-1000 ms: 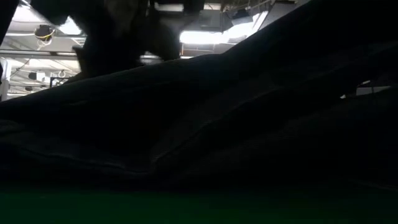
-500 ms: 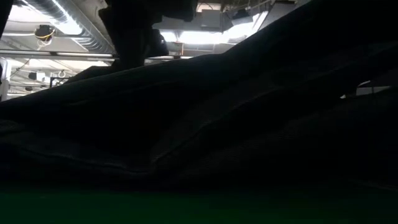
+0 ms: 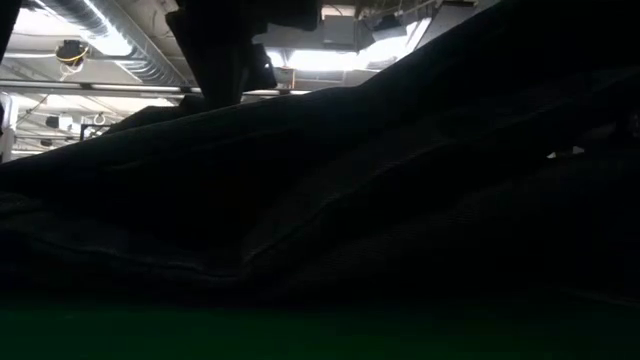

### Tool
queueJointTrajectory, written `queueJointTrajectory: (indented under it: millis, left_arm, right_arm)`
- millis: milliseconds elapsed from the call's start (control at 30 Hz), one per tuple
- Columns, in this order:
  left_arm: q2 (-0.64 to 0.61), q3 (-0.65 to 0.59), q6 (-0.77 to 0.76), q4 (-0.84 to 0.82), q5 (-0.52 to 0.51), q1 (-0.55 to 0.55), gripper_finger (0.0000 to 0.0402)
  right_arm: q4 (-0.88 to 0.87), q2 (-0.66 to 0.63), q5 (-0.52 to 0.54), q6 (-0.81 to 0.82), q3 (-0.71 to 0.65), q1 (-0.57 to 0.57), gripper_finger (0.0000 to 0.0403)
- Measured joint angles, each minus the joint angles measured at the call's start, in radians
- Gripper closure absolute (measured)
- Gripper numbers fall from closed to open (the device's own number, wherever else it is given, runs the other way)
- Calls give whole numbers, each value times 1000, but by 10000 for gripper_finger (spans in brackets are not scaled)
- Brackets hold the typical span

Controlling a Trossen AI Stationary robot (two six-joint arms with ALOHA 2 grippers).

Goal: Fold laundry
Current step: Fold the dark blue jeans

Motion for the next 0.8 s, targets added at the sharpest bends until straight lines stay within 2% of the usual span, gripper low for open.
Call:
queueJointTrajectory:
  millis: [333, 567, 800]
  left_arm:
    - [0, 0, 1, 29, 0, 0, 400]
    - [0, 0, 1, 31, -1, 0, 400]
    - [0, 0, 2, 32, -1, 0, 400]
  right_arm:
    - [137, 75, 90, -9, 0, 0, 217]
    - [285, 76, 203, -8, 0, -1, 217]
    - [339, 75, 329, -28, 0, -1, 217]
